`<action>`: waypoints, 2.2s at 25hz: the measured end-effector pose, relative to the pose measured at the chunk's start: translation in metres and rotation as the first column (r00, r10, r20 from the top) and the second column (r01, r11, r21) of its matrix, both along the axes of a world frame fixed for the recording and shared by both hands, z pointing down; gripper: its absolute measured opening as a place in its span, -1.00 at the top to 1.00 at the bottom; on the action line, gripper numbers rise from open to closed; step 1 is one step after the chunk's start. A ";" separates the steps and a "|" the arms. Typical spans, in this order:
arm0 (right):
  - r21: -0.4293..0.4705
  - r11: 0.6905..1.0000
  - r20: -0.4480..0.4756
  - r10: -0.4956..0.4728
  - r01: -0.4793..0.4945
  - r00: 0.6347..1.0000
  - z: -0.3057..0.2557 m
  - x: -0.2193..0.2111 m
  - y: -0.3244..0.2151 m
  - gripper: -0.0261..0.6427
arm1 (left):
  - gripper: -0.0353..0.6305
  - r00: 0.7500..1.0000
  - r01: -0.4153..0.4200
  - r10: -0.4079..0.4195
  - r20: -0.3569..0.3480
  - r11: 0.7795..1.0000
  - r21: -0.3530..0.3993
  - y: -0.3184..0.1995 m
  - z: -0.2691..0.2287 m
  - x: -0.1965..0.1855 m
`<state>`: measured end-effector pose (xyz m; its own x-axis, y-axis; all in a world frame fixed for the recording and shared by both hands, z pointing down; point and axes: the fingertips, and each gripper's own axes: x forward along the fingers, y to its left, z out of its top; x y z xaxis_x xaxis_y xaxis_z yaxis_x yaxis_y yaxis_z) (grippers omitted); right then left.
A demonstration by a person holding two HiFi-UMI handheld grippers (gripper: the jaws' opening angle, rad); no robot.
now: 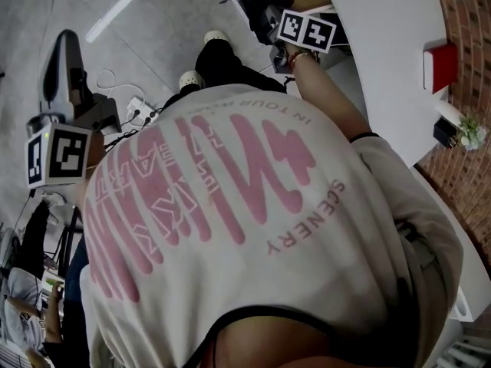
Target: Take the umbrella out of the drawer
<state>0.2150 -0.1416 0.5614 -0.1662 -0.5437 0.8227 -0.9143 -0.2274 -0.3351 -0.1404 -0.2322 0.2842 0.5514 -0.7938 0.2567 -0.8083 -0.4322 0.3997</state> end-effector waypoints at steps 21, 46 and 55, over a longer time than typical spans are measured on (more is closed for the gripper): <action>-0.235 0.951 0.048 -0.193 0.199 0.980 0.084 0.018 -0.047 -0.06 | 0.89 0.972 0.226 -0.219 0.090 0.971 -0.073 -0.001 0.015 -0.013; -0.494 0.836 0.149 -0.191 0.240 0.970 0.173 0.024 -0.027 -0.20 | 0.89 0.953 0.277 -0.246 0.177 0.944 -0.182 -0.004 0.050 0.008; -0.523 0.801 0.233 -0.194 0.291 0.953 0.181 0.017 -0.026 -0.15 | 0.89 0.949 0.292 -0.254 0.188 0.932 -0.216 -0.006 0.063 0.016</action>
